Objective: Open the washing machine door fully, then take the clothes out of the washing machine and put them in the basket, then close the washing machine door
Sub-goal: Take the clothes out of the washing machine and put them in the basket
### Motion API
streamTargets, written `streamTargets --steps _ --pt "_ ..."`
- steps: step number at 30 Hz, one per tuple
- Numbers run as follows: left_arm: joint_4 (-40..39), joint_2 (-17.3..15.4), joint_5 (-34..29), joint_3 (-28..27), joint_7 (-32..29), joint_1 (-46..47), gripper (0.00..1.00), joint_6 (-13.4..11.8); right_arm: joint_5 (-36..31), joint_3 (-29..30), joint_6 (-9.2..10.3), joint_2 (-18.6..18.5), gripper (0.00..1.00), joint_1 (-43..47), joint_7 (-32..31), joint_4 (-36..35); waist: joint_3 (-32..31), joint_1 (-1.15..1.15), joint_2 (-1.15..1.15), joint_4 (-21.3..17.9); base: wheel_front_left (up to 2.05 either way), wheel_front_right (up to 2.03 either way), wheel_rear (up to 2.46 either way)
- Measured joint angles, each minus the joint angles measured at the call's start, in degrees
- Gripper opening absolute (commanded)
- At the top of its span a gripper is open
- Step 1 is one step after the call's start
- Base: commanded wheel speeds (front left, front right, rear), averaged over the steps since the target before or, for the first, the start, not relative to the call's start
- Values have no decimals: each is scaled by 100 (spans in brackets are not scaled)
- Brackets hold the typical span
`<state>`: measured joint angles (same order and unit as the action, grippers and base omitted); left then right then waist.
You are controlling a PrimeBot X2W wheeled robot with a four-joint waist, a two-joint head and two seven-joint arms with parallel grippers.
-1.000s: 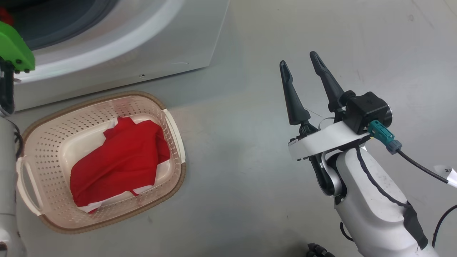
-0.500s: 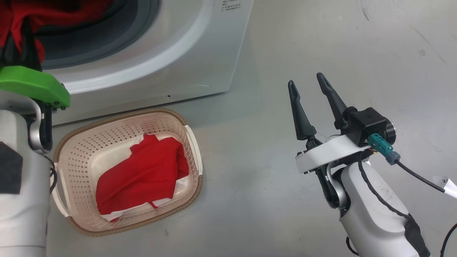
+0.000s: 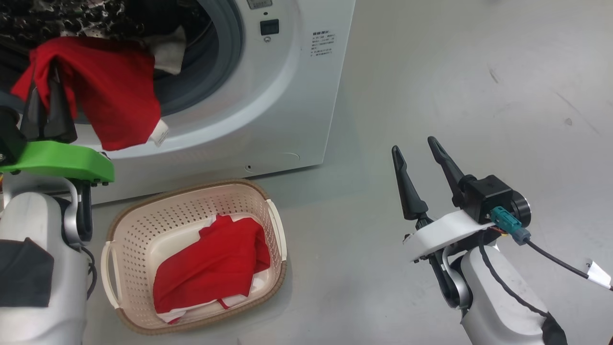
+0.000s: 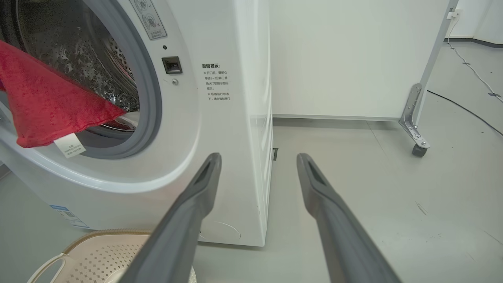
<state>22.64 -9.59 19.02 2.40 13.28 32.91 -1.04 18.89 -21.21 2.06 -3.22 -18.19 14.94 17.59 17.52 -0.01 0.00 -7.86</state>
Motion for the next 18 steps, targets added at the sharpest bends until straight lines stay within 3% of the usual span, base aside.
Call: streamTargets --steps 18 --pt "-1900 158 -98 -43 99 -797 0 -185 -55 79 -151 2 100 603 0 182 -983 0 0 192 0 0 0"
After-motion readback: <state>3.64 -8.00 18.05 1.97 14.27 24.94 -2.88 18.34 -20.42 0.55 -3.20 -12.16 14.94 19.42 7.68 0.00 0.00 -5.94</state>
